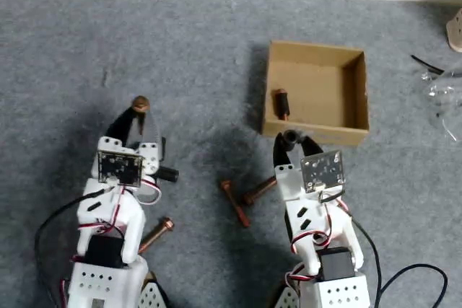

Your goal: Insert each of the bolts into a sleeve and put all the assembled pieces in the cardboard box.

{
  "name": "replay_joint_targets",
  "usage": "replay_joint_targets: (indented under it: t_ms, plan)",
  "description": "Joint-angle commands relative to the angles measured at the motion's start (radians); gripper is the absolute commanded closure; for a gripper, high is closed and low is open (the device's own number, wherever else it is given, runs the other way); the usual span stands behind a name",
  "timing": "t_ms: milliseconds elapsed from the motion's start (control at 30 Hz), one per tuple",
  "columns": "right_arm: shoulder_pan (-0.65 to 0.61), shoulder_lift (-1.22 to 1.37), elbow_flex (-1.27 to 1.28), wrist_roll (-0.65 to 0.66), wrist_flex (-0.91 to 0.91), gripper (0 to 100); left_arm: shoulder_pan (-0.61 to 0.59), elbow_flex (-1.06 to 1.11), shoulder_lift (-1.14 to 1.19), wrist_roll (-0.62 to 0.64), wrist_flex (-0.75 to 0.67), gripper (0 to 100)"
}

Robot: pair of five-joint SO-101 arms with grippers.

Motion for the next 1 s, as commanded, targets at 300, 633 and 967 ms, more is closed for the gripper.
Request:
replay_joint_targets:
  t_ms: [300, 633, 967]
  plan:
    - [-0.136, -0.007, 0.102, 0.014, 0.05, 99.4, 0.14, 0.019, -0.03, 0.646, -0.178, 99]
    - [-0.234, -0.015, 0.102, 0.089, 0.082, 99.4, 0.257, 0.002, -0.03, 0.71, -0.377, 99]
    - [-0.305, -0.015, 0.102, 0.149, -0.076, 99.4, 0.375, 0.019, -0.03, 0.611, -0.376, 99]
